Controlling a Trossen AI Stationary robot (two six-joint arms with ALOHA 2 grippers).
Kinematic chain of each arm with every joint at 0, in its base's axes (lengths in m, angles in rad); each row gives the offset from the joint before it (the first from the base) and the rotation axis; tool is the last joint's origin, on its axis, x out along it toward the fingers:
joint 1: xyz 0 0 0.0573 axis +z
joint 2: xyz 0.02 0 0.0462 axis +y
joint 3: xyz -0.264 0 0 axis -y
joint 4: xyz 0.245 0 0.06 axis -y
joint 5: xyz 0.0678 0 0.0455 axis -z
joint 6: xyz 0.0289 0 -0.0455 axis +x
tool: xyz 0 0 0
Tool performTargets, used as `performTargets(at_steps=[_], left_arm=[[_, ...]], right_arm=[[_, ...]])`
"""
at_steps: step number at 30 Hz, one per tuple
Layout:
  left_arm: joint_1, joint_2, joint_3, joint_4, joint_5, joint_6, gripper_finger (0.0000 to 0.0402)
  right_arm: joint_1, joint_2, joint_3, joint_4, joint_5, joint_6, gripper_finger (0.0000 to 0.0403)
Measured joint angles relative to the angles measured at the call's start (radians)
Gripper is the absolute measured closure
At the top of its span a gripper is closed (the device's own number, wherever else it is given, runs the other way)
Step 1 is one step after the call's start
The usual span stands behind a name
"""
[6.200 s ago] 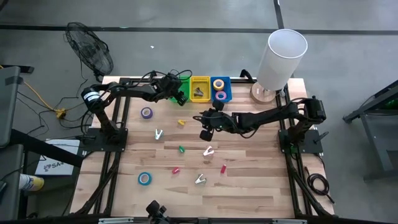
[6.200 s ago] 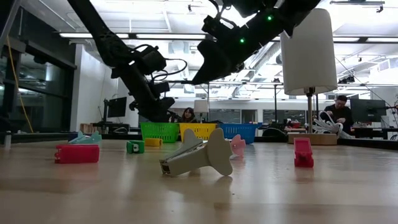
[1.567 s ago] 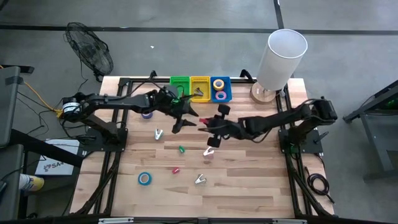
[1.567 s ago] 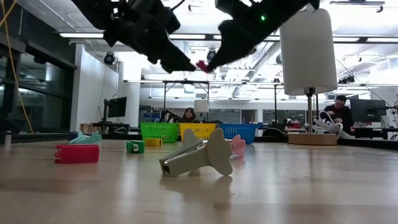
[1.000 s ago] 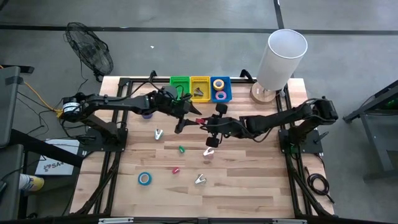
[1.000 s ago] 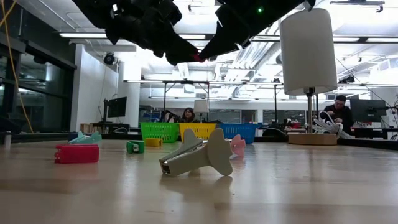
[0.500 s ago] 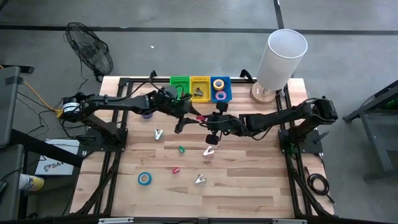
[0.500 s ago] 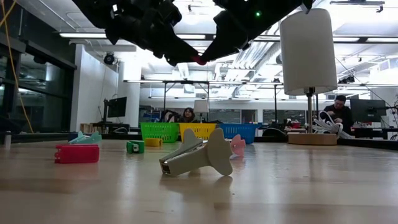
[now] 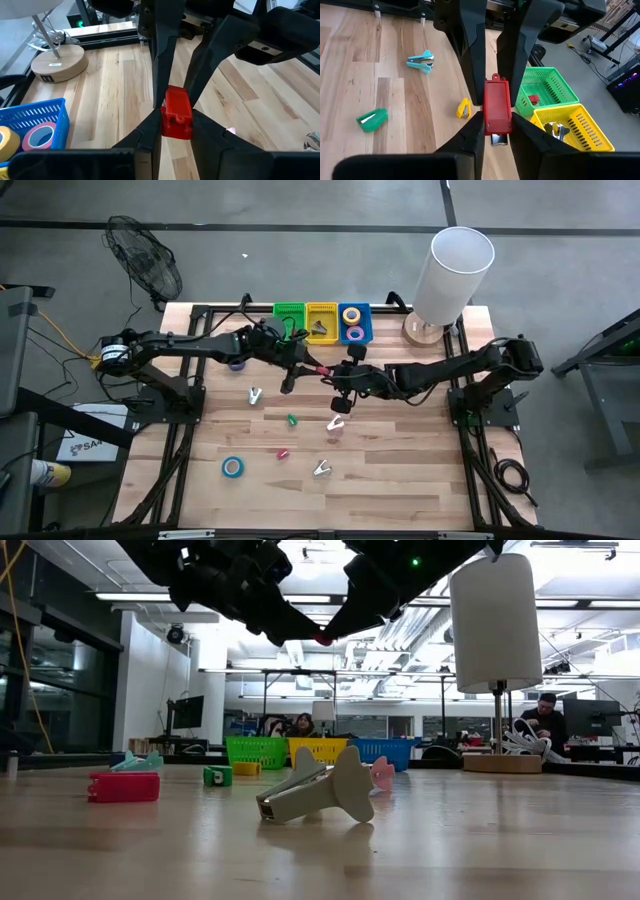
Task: Pick and place Stapler, Stapler remover, tape
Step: Put the right red stapler into the green bin
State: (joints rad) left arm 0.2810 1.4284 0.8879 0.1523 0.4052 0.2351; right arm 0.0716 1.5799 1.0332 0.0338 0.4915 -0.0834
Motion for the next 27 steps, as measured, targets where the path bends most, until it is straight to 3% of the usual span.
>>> performTargets(at_steps=[5, 12, 17, 27], left_arm=[[0.000, 0.000, 0.000, -0.008, -0.003, -0.007, 0.0322], [0.000, 0.000, 0.000, -0.046, -0.094, -0.008, 0.0322], [0.000, 0.000, 0.000, -0.088, -0.274, -0.007, 0.0321], [0.011, 0.014, 0.000, -0.178, -0.716, -0.025, 0.0321]], right_arm=[[0.001, 0.000, 0.000, 0.001, 0.000, -0.003, 0.0310], [0.001, 0.000, 0.000, -0.015, 0.032, 0.028, 0.0287], [0.001, 0.000, 0.000, -0.072, 0.084, 0.076, 0.0280], [-0.002, 0.000, 0.000, -0.116, 0.086, 0.109, 0.0279]])
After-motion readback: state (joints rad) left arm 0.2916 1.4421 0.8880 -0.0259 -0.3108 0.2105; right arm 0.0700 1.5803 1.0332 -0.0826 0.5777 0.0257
